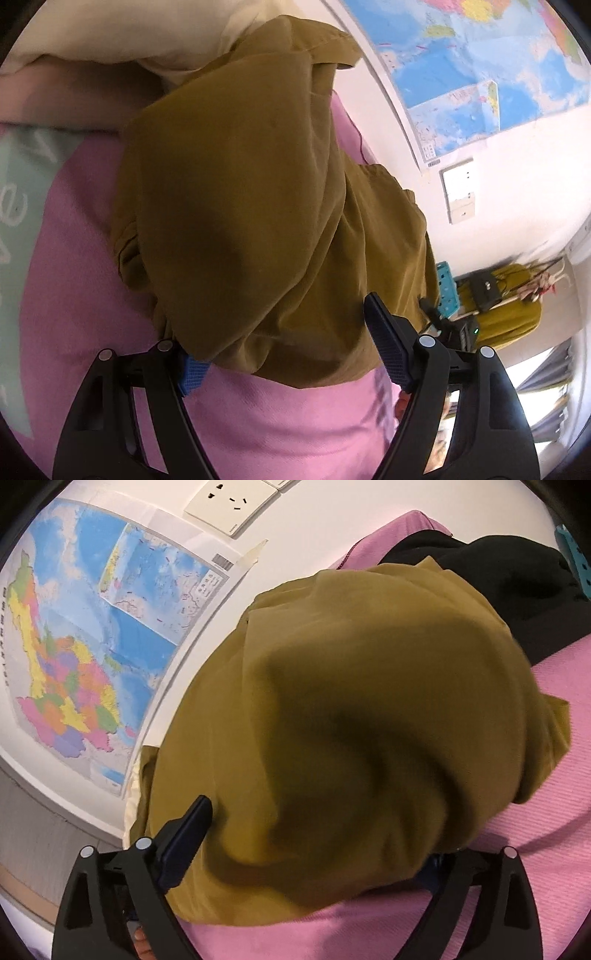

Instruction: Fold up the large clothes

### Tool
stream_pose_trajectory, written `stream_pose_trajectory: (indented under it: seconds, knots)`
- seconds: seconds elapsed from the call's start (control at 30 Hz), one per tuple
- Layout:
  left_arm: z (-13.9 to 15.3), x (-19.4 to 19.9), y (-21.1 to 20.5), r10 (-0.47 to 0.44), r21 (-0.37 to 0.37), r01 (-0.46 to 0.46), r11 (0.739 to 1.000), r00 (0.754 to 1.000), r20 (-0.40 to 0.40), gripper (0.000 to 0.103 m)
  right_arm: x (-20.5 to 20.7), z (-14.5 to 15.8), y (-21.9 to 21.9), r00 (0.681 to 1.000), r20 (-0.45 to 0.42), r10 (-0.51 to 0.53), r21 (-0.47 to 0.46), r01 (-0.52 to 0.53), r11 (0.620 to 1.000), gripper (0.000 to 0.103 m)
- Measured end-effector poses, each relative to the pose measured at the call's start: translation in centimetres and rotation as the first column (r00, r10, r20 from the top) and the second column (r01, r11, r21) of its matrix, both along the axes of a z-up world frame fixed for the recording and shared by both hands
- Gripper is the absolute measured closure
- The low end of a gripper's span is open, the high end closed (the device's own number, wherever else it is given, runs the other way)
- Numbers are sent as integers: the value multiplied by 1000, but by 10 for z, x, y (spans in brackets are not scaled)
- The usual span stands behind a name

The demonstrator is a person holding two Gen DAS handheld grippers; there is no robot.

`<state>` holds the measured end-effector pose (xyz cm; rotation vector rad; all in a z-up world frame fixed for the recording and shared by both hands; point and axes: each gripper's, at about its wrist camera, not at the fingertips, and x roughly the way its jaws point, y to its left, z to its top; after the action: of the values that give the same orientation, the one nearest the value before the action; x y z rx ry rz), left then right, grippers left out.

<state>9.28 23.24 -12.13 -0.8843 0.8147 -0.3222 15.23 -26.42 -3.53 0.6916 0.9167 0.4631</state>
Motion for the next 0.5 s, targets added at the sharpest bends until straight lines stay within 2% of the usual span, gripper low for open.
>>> stream_pose_trajectory:
  seconds: [0.07, 0.1, 0.13, 0.17, 0.2, 0.23, 0.3, 0.33, 0.37, 0.4, 0.43, 0.5]
  knots:
    - [3, -3, -7, 5, 41, -5, 999, 1000, 3, 28, 2, 2, 7, 1000, 8, -3, -36, 3, 999, 11]
    - [6, -6, -11, 0, 73, -1, 997, 1000, 9, 26, 3, 2, 8, 1000, 8, -9, -44, 10, 999, 15]
    - [7, -7, -14, -7, 86, 5, 996, 1000, 17, 25, 3, 1, 6, 1000, 0, -14, -29, 14, 999, 25]
    - [6, -9, -14, -14, 76, 12, 997, 1000, 15, 24, 4, 1, 1, 1000, -12, -20, 4, 20, 1000, 36]
    - [5, -9, -13, -18, 56, 18, 998, 1000, 10, 24, 5, 0, -3, 999, -22, -31, 36, 32, 999, 39]
    - [4, -11, -13, -26, 28, 26, 999, 1000, 12, 24, 5, -3, -12, 998, -47, -40, 107, 44, 993, 45]
    - [3, -16, -12, -38, 20, 38, 999, 999, 11, 24, 7, -7, -26, 996, -83, -39, 215, 56, 975, 50]
    - [3, -18, -13, -50, 21, 49, 999, 999, 19, 23, 8, -12, -32, 993, -115, -37, 265, 66, 962, 47]
    - [4, -20, -13, -60, 24, 59, 998, 998, 23, 23, 9, -15, -34, 990, -139, -34, 285, 73, 956, 36]
    - [3, -20, -12, -60, 16, 60, 998, 998, 21, 23, 8, -17, -34, 988, -154, -27, 302, 73, 951, 30]
    - [2, -20, -10, -61, 0, 61, 998, 998, 18, 23, 5, -18, -31, 988, -155, -13, 301, 60, 952, 25]
    - [-3, -20, -5, -60, -20, 60, 998, 998, 11, 23, -3, -11, -21, 991, -130, 10, 220, 19, 975, 24]
